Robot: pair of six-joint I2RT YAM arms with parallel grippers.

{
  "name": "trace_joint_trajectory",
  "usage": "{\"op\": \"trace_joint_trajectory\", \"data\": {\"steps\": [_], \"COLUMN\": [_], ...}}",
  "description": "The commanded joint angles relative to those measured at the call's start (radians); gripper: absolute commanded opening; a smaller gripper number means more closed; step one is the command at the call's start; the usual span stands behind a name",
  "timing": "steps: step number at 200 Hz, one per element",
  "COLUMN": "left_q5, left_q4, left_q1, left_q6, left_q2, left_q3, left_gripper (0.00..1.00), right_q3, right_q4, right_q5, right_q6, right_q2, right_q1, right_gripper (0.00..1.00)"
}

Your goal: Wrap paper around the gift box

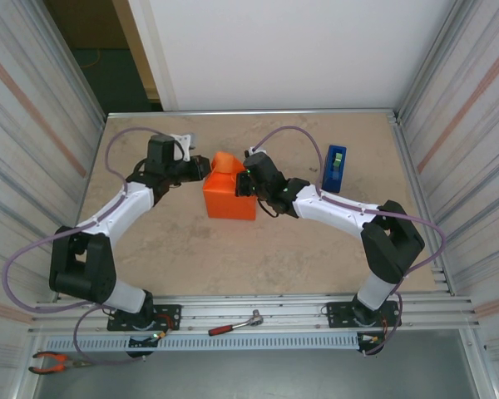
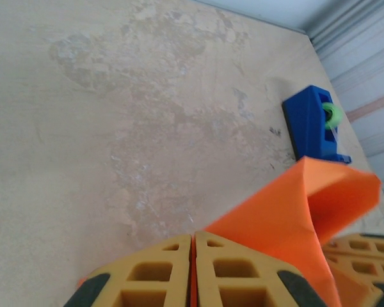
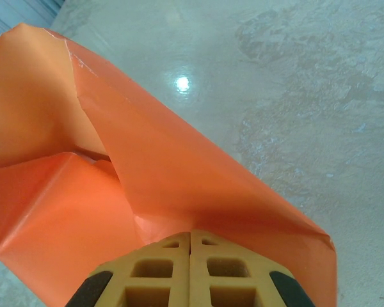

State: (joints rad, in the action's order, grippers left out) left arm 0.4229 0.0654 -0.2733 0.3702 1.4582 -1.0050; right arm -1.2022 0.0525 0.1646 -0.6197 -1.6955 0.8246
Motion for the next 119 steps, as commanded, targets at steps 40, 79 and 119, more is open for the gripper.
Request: {"op": "trace_joint_trajectory", "data": {"steps": [40, 79, 119], "left_q5": [0.008, -0.034, -0.127], "left_q4": [-0.027, -0.021, 0.038], "left_q1": [-0.051, -0.084, -0.147], "left_q6": [0.001, 0.003, 0.006], "left_q2": [-0.073, -0.074, -0.079], "left_q3": [0.079, 0.108, 0.091], "left_gripper": [0.11, 0.11, 0.10], "right_q3": [0.066, 0.067, 0.062], "right_q4": [0.174, 0.175, 0.170], "right_q5": [-0.056, -0.057, -0.072], "right_q6": [-0.034, -0.034, -0.041], "right_q2": [-0.069, -0.069, -0.059], "right_q1": [0.024, 0.027, 0.033], "right_gripper": [0.00, 0.00, 0.00]}}
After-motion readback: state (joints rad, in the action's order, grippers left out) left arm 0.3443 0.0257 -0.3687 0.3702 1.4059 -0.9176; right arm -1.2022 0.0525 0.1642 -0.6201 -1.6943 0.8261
